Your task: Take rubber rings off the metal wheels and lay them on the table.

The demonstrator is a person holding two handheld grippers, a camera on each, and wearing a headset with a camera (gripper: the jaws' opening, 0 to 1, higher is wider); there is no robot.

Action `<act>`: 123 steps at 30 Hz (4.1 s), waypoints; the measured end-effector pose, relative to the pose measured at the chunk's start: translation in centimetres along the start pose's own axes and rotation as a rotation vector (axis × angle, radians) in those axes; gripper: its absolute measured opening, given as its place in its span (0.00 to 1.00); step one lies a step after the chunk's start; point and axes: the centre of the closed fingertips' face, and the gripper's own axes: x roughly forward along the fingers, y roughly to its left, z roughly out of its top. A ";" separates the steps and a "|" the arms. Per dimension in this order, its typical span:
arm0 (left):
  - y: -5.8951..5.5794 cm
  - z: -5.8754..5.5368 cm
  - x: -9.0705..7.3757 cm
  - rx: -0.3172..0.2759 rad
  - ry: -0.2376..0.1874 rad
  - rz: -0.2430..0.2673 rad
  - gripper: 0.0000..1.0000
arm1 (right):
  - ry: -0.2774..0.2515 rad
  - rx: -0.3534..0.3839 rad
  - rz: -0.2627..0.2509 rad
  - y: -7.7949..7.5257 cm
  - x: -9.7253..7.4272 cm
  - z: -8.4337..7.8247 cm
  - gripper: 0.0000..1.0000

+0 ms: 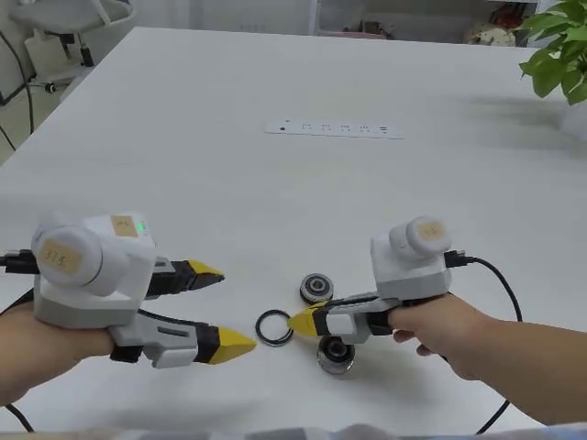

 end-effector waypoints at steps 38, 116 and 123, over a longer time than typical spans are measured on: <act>2.9 2.0 2.9 -0.023 0.008 0.001 0.57 | -0.137 -0.137 -0.103 -2.6 -5.1 3.9 0.38; 2.5 2.3 12.0 0.081 0.094 -0.022 0.14 | -0.049 -0.326 -0.177 -5.3 -3.3 1.1 0.11; 2.4 2.3 12.0 0.071 0.081 -0.017 0.13 | -0.044 -0.323 -0.181 -5.6 -3.5 0.9 0.00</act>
